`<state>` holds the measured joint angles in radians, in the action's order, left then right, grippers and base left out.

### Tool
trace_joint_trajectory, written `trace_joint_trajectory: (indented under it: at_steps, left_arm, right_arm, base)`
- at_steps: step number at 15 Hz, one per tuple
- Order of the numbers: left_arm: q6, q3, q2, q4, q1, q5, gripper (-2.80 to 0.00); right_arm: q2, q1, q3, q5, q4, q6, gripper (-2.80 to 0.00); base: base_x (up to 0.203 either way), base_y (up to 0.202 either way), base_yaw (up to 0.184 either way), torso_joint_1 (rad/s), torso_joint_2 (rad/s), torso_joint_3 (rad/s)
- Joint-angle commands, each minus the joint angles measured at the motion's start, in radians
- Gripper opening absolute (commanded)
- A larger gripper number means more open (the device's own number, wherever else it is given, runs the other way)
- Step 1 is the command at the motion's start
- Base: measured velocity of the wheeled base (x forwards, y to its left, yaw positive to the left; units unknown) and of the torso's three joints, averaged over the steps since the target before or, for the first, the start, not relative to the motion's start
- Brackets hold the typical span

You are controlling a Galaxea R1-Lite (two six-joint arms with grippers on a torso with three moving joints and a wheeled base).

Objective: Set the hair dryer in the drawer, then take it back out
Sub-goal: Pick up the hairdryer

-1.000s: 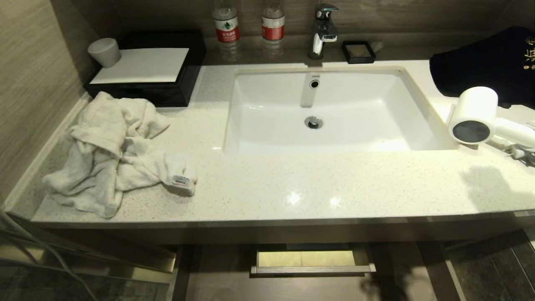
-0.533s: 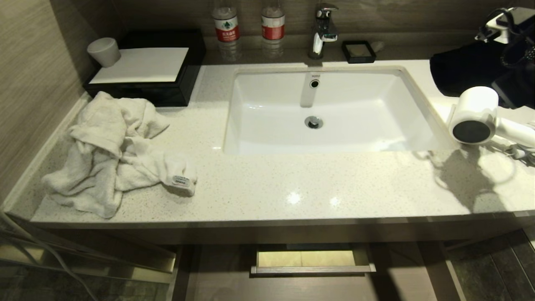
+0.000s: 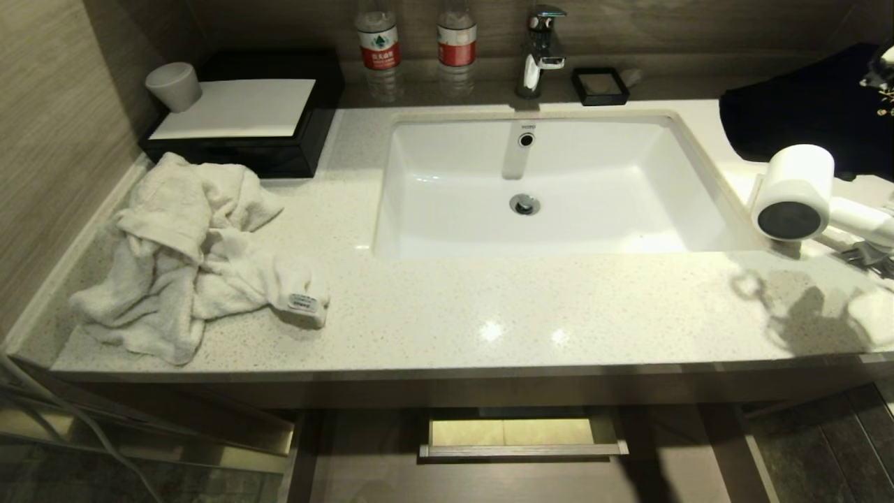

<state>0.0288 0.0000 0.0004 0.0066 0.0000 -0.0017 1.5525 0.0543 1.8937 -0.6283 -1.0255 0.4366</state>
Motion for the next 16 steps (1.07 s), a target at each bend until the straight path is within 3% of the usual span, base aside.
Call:
trace_joint_trajectory:
  at_steps: [1, 4, 6, 10, 14, 16]
  left_arm:
    - [0.000, 0.002, 0.001, 0.000, 0.000, 0.000, -2.80]
    - [0.000, 0.002, 0.001, 0.000, 0.000, 0.000, -2.80]
    - [0.000, 0.002, 0.001, 0.000, 0.000, 0.000, -2.80]
    - [0.000, 0.002, 0.001, 0.000, 0.000, 0.000, -2.80]
    - [0.000, 0.002, 0.001, 0.000, 0.000, 0.000, -2.80]
    - [0.000, 0.002, 0.001, 0.000, 0.000, 0.000, -2.80]
  right_arm:
    - [-0.122, -0.007, -0.022, 0.065, -0.122, -0.001, 0.00]
    - [-0.146, -0.155, -0.040, 0.310, -0.207, 0.034, 0.00]
    - [-0.088, -0.289, -0.038, 0.421, -0.210, 0.140, 0.00]
    - [0.121, -0.380, 0.019, 0.510, -0.055, 0.237, 0.00]
    - [0.193, -0.402, 0.052, 0.605, 0.126, 0.476, 0.00]
    - [0.196, -0.403, 0.045, 0.638, 0.108, 0.528, 0.00]
  base:
    - [0.000, 0.000, 0.000, 0.000, 0.00, 0.000]
    - [0.000, 0.000, 0.000, 0.000, 0.00, 0.000]
    - [0.000, 0.000, 0.000, 0.000, 0.00, 0.000]
    - [0.000, 0.000, 0.000, 0.000, 0.00, 0.000]
    - [0.000, 0.000, 0.000, 0.000, 0.00, 0.000]
    - [0.000, 0.000, 0.000, 0.000, 0.00, 0.000]
